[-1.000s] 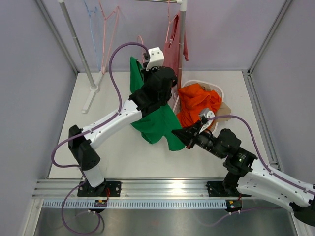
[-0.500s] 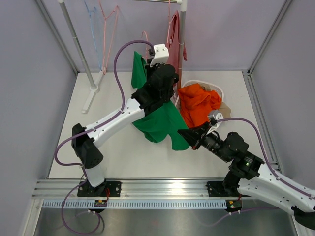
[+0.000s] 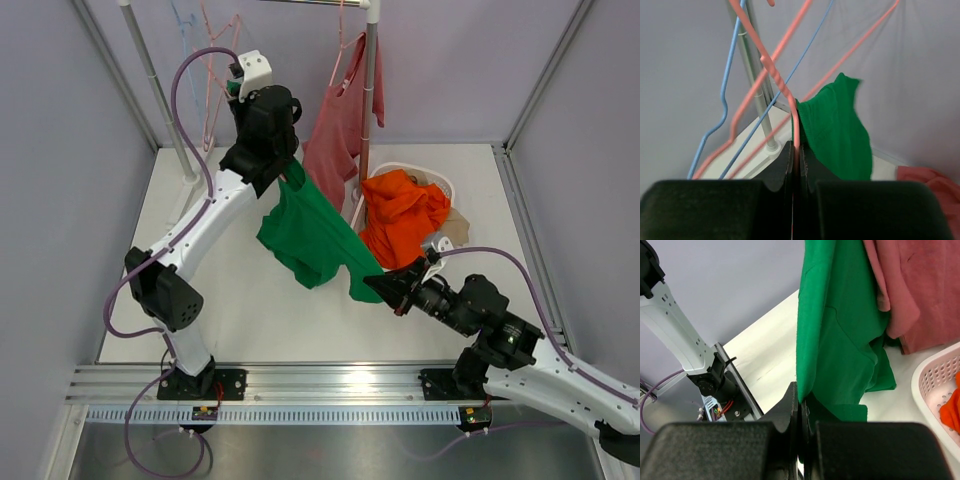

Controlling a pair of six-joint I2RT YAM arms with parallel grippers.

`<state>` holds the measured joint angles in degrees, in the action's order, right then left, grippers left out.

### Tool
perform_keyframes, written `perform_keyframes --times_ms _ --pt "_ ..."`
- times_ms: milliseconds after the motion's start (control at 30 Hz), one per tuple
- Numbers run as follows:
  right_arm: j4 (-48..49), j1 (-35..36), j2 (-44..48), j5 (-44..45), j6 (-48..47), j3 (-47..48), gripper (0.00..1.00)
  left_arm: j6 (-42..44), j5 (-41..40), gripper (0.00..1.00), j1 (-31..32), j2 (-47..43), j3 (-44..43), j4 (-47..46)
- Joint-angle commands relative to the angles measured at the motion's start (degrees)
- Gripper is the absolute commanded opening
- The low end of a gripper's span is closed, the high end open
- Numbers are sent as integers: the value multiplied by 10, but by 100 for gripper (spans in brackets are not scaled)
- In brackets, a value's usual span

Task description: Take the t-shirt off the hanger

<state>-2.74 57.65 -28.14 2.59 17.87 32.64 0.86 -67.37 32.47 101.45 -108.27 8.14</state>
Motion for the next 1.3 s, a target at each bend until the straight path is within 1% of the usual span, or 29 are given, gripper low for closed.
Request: perform_keyframes --times_ms 0,100,233,333,400,433,500,567,600,667,700,733,800,833,900,967,1033,1067,1100,1200,1267 --pt "-48 12 8 -44 5 4 0 -12 8 0 -16 -13 -36 -44" --pt "-37 12 -14 -39 3 6 0 -37 20 0 -8 -27 -20 -32" --pt "-9 12 -51 -45 -1 17 0 -78 57 0 6 -57 7 -1" --pt "18 12 -96 -44 -12 34 0 -116 88 0 22 -93 40 18" --pt "21 12 -144 -45 -18 56 0 -132 102 0 39 -123 67 24" --pt "47 12 -161 -42 -22 61 0 -135 113 0 44 -133 74 28" --pt "62 12 -214 -43 -29 86 0 -155 130 0 59 -157 88 59" --pt "74 12 -254 -40 -33 106 0 -185 180 0 66 -177 101 83" --pt "81 12 -267 -33 -38 115 0 -194 197 0 73 -202 112 95" --pt "83 12 -301 -29 -42 144 0 -210 251 0 77 -230 155 99" --pt "83 12 -313 -5 -47 153 0 -213 269 0 78 -260 170 101" --pt "81 12 -322 0 -49 162 0 -216 310 0 78 -273 183 104" --pt "74 12 -351 22 -55 193 0 -217 349 0 78 -294 207 121" --pt "71 11 -360 29 -59 203 0 -216 382 0 78 -311 210 129" --pt "59 10 -388 55 -64 235 0 -213 415 0 78 -325 211 156" --pt "48 6 -415 70 -69 268 0 -196 477 0 79 -351 221 166" --pt "33 4 -426 94 -66 287 0 -191 509 0 78 -372 228 180" --pt "31 -3 -435 98 -64 302 0 -187 515 0 78 -395 231 187" --pt "7 -7 -438 96 -66 309 0 -185 516 0 78 -406 235 204" --pt "-6 -12 -431 90 -76 319 0 -174 495 0 78 -451 232 239" --pt "-16 -12 -419 80 -80 328 0 -152 473 0 79 -474 234 242"
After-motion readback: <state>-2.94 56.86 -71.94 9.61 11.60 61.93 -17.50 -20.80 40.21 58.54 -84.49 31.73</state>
